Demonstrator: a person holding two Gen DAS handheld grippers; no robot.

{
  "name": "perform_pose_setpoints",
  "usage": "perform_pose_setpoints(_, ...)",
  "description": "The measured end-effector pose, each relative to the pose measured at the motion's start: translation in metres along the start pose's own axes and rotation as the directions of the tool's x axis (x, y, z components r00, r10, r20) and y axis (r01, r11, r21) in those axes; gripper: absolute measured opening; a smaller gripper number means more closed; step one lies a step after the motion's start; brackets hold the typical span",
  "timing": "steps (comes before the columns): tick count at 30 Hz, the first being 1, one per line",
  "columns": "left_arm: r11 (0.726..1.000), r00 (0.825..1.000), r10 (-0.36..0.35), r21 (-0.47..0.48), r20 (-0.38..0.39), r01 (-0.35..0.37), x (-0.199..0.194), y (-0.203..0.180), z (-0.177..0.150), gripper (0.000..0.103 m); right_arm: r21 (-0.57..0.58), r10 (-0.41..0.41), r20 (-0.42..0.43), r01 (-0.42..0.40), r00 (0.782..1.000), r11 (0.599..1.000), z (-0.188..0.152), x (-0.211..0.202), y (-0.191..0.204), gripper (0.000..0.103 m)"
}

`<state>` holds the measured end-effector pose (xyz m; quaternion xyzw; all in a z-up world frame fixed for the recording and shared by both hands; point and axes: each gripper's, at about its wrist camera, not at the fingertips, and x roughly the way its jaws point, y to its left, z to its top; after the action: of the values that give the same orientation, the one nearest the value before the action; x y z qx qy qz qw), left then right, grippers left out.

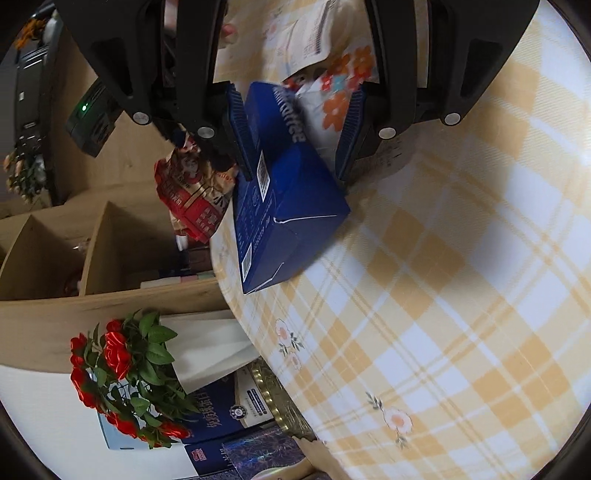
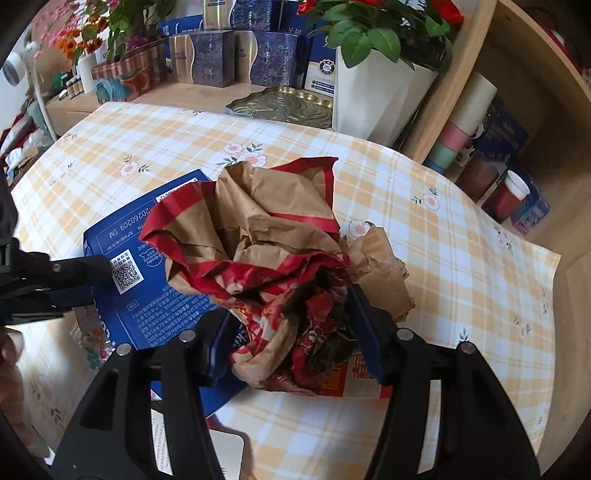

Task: Collect trash
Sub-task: 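Grasp the blue luckin coffee box with the left tool while the right tool holds the bag, then drop the box into the bin with the left tool while the right tool carries the bag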

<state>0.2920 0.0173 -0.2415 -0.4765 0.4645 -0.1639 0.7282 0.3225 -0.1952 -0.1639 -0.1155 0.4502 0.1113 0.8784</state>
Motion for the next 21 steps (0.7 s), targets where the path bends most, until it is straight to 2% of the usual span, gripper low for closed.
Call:
perform_pose_setpoints(3,1.000,1.000,-0.014,0.015,0.009,0.014,0.009,-0.002,0.001,0.042,0.019,0.009,-0.001,-0.009,1.000,1.000,-0.002,-0.001,-0.003,0.059)
perform_pose_setpoints(5,0.999,0.999,-0.052,0.008,0.008,0.052,0.015,-0.003,0.003,0.042,0.040,0.022,-0.003,-0.022,1.000,0.999,-0.003,-0.001,-0.006,0.059)
perform_pose_setpoints(8,0.998,0.998,-0.069,0.001,0.007,0.069,0.020,-0.007,0.005,0.034,0.061,0.032,0.002,-0.032,0.999,0.998,-0.005,-0.004,-0.010,0.057)
perform_pose_setpoints(10,0.997,0.998,-0.063,0.037,0.020,0.063,0.017,-0.017,0.005,0.027,0.075,0.026,0.019,-0.027,0.999,0.997,-0.003,-0.010,-0.013,0.055)
perform_pose_setpoints(12,0.992,0.993,-0.099,0.086,0.056,0.094,0.007,-0.035,0.006,0.023,0.093,0.023,0.041,-0.027,0.999,0.995,-0.001,-0.018,-0.016,0.054)
perform_pose_setpoints(13,0.990,0.994,-0.084,0.115,0.069,0.076,0.001,-0.045,0.007,0.022,0.119,0.034,0.074,-0.042,0.997,0.992,0.000,-0.028,-0.019,0.054)
perform_pose_setpoints(17,0.975,0.992,-0.097,0.206,0.087,0.077,-0.019,-0.075,0.010,0.021,0.148,0.019,0.155,-0.042,0.988,0.988,0.003,-0.061,-0.022,0.054)
perform_pose_setpoints(21,0.940,0.990,-0.078,0.339,0.121,0.033,-0.055,-0.107,0.005,0.020,0.177,0.019,0.234,-0.062,0.972,0.982,-0.003,-0.103,-0.022,0.054)
